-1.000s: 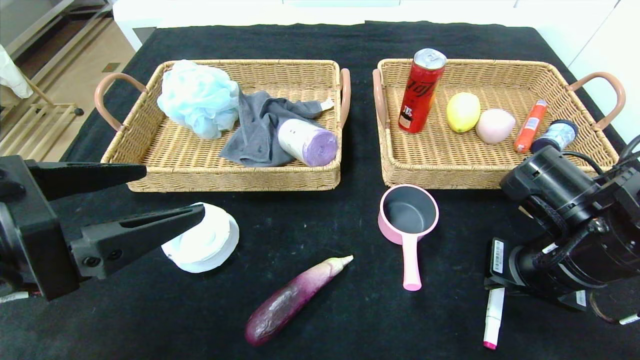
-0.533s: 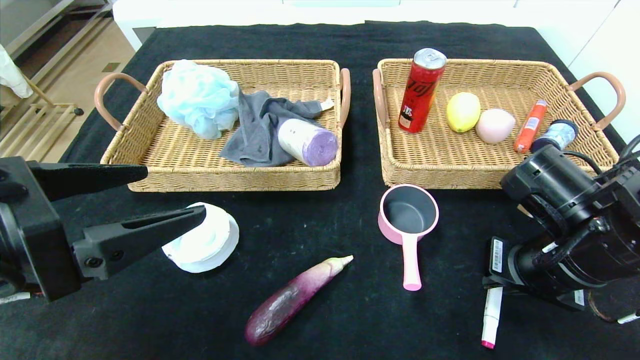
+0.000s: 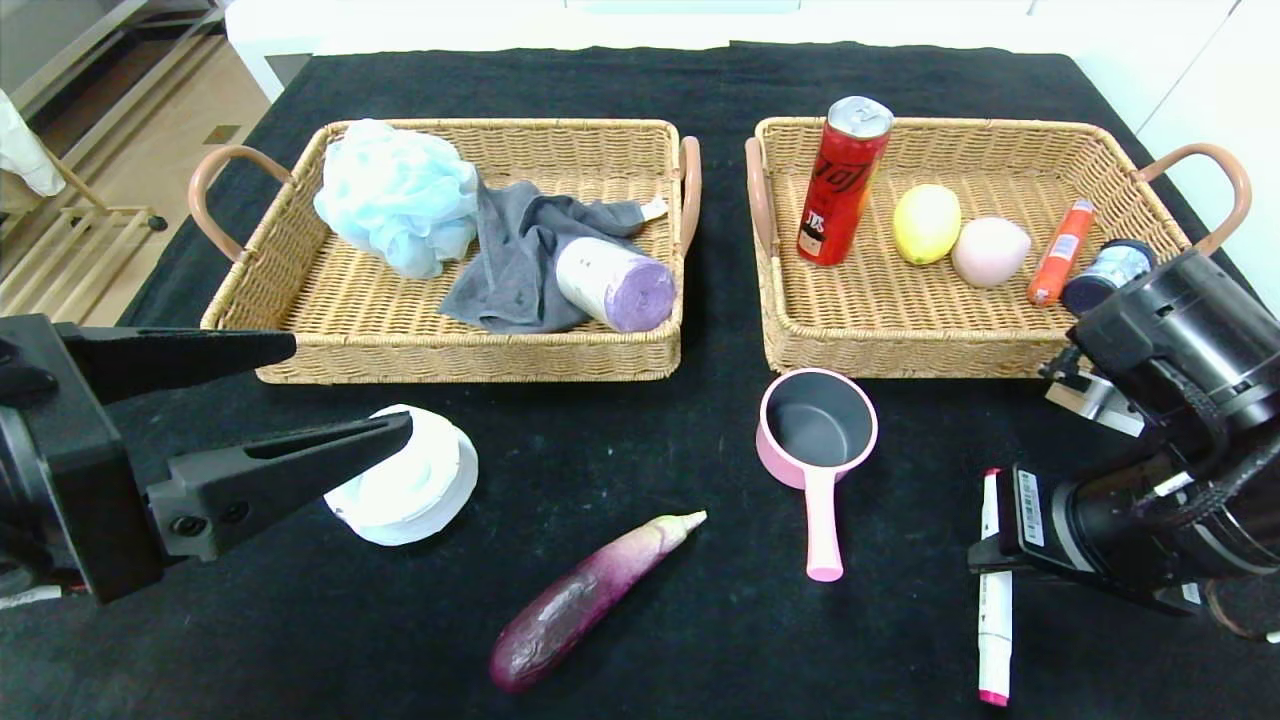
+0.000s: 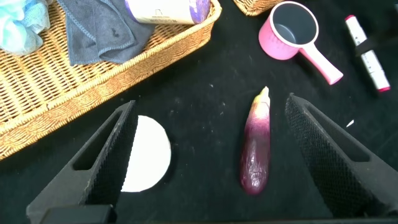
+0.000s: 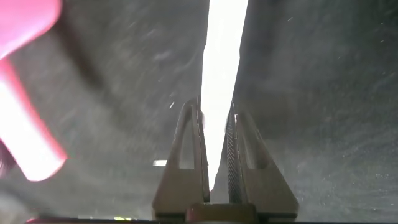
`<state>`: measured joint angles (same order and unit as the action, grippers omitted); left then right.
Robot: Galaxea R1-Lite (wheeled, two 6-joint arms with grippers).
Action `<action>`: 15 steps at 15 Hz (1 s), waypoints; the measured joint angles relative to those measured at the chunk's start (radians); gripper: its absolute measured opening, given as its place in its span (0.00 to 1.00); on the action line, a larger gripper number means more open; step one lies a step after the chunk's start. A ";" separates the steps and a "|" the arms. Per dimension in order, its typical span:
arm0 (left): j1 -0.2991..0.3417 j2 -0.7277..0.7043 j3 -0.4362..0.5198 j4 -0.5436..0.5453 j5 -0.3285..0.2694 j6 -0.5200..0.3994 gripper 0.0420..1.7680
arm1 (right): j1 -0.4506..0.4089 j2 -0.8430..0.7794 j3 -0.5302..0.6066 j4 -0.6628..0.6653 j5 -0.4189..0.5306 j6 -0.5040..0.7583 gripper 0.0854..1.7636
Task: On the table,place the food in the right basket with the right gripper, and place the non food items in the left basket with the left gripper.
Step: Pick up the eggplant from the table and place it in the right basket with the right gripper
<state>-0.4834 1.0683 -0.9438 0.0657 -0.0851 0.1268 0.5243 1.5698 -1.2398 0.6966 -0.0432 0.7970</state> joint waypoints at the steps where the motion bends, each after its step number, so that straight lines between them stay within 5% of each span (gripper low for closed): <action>1: 0.000 0.000 0.000 0.000 0.000 0.000 0.97 | 0.000 -0.012 0.000 -0.007 0.014 -0.015 0.12; 9: 0.000 0.006 0.001 0.000 0.000 0.000 0.97 | 0.014 -0.085 0.010 -0.099 0.123 -0.103 0.12; 15: 0.000 0.006 0.000 0.000 0.000 0.000 0.97 | 0.026 -0.119 0.007 -0.194 0.293 -0.162 0.12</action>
<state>-0.4834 1.0743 -0.9434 0.0657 -0.0851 0.1268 0.5502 1.4509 -1.2330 0.5026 0.2496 0.6349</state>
